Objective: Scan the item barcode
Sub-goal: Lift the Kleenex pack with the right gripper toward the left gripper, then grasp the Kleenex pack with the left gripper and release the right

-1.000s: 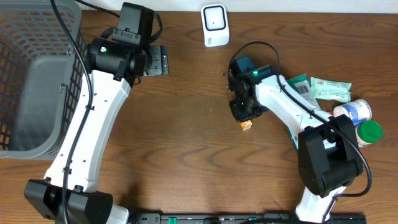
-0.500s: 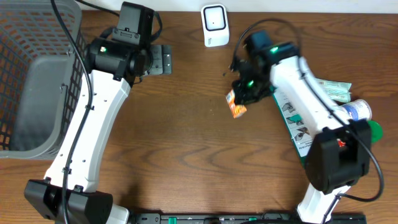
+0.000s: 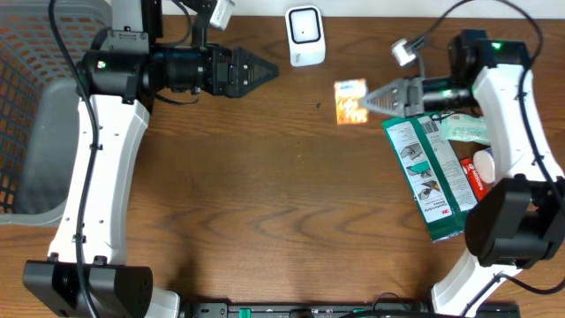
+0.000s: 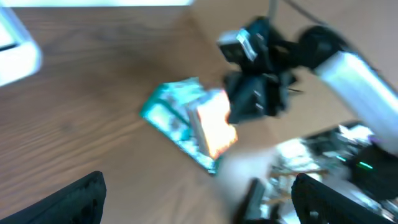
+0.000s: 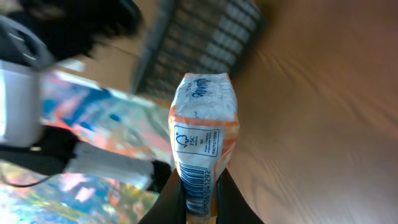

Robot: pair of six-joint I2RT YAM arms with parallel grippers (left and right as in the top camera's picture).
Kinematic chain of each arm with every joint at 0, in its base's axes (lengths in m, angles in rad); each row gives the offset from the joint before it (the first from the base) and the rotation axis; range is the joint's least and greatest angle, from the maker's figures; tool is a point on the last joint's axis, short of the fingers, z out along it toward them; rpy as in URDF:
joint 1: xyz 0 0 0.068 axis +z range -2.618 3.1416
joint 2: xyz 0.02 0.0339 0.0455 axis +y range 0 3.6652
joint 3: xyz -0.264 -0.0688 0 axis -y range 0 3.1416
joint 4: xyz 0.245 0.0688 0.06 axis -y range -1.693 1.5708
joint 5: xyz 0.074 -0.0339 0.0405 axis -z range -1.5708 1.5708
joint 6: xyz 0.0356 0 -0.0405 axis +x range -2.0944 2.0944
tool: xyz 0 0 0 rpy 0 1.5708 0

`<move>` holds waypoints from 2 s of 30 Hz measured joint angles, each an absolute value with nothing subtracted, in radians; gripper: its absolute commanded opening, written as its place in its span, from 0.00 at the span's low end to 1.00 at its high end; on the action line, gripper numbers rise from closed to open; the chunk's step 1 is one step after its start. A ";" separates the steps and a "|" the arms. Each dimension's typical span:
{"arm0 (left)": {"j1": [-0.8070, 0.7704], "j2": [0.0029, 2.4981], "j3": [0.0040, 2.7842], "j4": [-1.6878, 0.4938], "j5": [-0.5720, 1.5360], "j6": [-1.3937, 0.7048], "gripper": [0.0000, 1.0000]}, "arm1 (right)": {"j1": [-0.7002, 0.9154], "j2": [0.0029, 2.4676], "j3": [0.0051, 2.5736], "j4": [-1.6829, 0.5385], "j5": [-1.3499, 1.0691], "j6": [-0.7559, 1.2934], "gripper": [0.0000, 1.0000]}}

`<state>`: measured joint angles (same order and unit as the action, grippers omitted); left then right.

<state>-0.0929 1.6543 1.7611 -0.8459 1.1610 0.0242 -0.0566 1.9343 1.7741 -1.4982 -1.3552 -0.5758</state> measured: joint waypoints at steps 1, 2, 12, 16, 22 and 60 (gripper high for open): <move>-0.101 1.654 1.761 -0.846 1.190 0.027 0.91 | -0.059 1.934 1.774 -1.494 -1.386 -0.595 0.01; -0.109 1.654 1.761 -0.844 1.203 0.028 0.88 | -0.060 1.934 1.774 -1.489 -1.407 -0.607 0.01; -0.281 1.654 1.761 -0.752 1.130 0.035 0.85 | 0.018 1.934 1.774 -1.430 -1.510 -0.669 0.01; -0.345 1.654 1.761 -0.738 1.049 0.035 0.82 | 0.026 1.934 1.774 -1.420 -1.517 -0.670 0.01; -0.382 1.654 1.761 -0.736 0.974 0.035 0.82 | 0.037 1.885 1.774 -1.383 -1.516 -0.673 0.01; -0.385 1.653 1.761 -0.732 0.952 0.024 0.08 | 0.085 1.789 1.782 -1.221 -1.480 -0.662 0.99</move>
<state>-0.3855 1.6531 1.7611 -0.7319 0.9520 0.0242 0.0849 1.7885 1.7817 -1.2209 -1.4796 -0.6624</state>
